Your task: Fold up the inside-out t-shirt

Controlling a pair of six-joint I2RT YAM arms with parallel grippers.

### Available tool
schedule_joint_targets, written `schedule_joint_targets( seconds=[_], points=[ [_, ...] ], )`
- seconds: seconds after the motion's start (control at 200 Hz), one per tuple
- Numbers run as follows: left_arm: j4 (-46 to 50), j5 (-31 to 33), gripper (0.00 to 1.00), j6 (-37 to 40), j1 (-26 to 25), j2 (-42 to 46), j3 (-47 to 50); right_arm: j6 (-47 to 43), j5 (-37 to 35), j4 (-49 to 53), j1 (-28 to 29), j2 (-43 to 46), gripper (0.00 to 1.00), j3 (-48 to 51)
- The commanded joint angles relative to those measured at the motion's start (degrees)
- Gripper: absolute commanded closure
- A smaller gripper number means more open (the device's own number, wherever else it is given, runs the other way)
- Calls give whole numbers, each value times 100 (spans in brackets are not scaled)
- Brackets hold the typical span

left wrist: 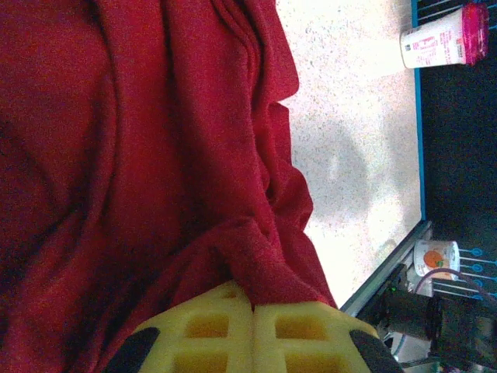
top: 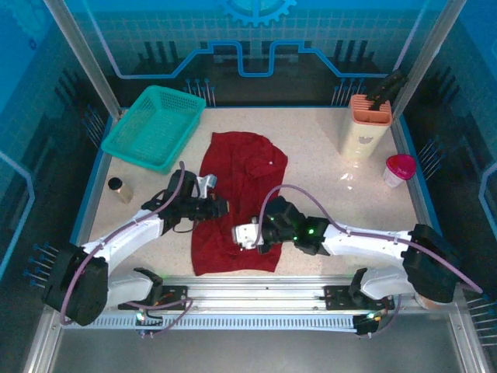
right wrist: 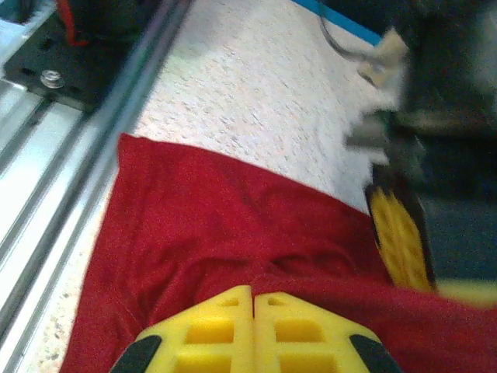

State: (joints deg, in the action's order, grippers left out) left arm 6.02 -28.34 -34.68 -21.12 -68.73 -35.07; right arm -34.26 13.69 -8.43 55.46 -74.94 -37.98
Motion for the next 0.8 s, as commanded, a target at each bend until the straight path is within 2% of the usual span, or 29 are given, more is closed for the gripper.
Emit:
schedule_joint_targets(
  seconds=[0.0, 0.03, 0.07, 0.115, 0.155, 0.215, 0.26, 0.32, 0.39, 0.425, 0.495, 0.615, 0.68, 0.796],
  points=[
    [-94, -351, 100, -208, 135, 457, 172, 1252, 371, 86, -802, 16, 100, 405],
    [-103, -385, 100, -291, 135, 627, 248, 1421, 409, 121, -1017, -32, 96, 475],
    [-161, -457, 100, -501, 135, 843, 370, 1652, 265, 70, -1171, -84, 86, 579],
    [-262, -591, 100, -769, 135, 1068, 495, 2189, -114, -406, -1258, -48, 80, 798],
    [-362, -768, 100, -1000, 135, 1261, 603, 2406, -177, -1009, -1254, 76, 74, 1065],
    [-353, -931, 100, -1300, 126, 1556, 721, 2456, -239, -1879, -1170, 268, 73, 1427],
    [-248, -905, 100, -1507, 126, 1778, 806, 2039, -348, -2159, -1022, 438, 73, 1537],
    [-233, -867, 100, -1751, 110, 2015, 959, 1025, -464, -1806, -755, 716, 72, 1418],
    [-127, -857, 100, -1825, 106, 2120, 1025, -372, -552, -658, -268, 938, 72, 957],
    [7, -864, 100, -1778, 100, 2099, 992, -758, -702, -322, -14, 950, 72, 790],
    [241, -904, 100, -1783, 100, 2009, 899, -1340, -917, -317, 500, 781, 71, 627],
    [398, -961, 100, -1876, 95, 1830, 828, -1958, -1269, 26, 1035, 60, 71, 78],
    [464, -1019, 100, -1847, 98, 1692, 771, -2047, -1386, 106, 1052, -328, 70, -152],
    [586, -1209, 100, -1824, 91, 1512, 655, -1898, -1790, 424, 888, -908, 62, -652]
  ],
)
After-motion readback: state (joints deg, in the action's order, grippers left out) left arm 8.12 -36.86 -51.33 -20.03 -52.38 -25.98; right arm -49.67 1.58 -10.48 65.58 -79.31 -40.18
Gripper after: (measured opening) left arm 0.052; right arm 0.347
